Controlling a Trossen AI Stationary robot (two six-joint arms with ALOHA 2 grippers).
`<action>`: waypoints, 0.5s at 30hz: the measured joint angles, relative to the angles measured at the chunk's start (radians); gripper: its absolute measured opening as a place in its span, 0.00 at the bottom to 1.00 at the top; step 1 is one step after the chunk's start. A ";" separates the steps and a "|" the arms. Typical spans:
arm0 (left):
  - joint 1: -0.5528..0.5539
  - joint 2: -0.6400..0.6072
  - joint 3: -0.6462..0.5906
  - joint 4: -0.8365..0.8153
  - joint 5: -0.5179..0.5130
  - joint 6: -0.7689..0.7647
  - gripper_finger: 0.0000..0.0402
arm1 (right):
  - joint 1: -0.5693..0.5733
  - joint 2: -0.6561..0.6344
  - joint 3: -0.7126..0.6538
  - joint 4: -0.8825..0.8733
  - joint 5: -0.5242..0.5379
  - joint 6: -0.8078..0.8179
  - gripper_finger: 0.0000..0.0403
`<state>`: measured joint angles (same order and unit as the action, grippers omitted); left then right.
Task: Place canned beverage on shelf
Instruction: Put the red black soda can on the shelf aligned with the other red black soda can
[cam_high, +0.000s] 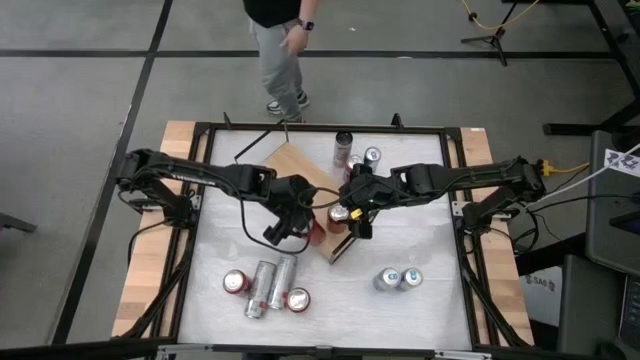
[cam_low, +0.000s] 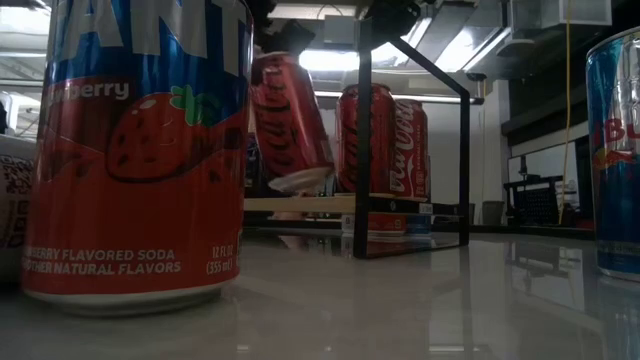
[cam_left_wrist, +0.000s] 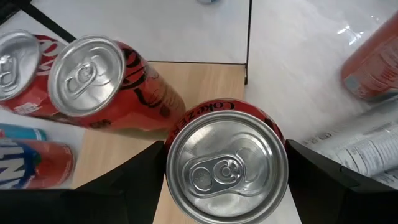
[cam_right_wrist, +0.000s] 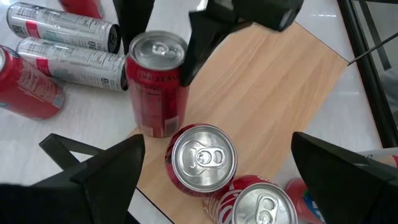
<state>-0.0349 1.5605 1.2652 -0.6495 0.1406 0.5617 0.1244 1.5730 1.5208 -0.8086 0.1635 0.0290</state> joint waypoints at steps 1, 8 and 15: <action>0.000 0.001 0.000 0.000 0.000 0.000 0.67 | 0.000 0.000 0.000 0.000 0.000 0.000 0.98; 0.000 0.009 0.000 0.003 -0.002 0.000 0.72 | 0.000 0.000 0.000 0.000 0.000 0.000 0.98; 0.000 0.011 0.000 0.014 -0.001 0.000 0.74 | 0.000 0.000 0.000 0.000 0.000 0.000 0.98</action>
<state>-0.0349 1.5719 1.2652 -0.6353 0.1392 0.5613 0.1246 1.5730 1.5208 -0.8089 0.1635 0.0289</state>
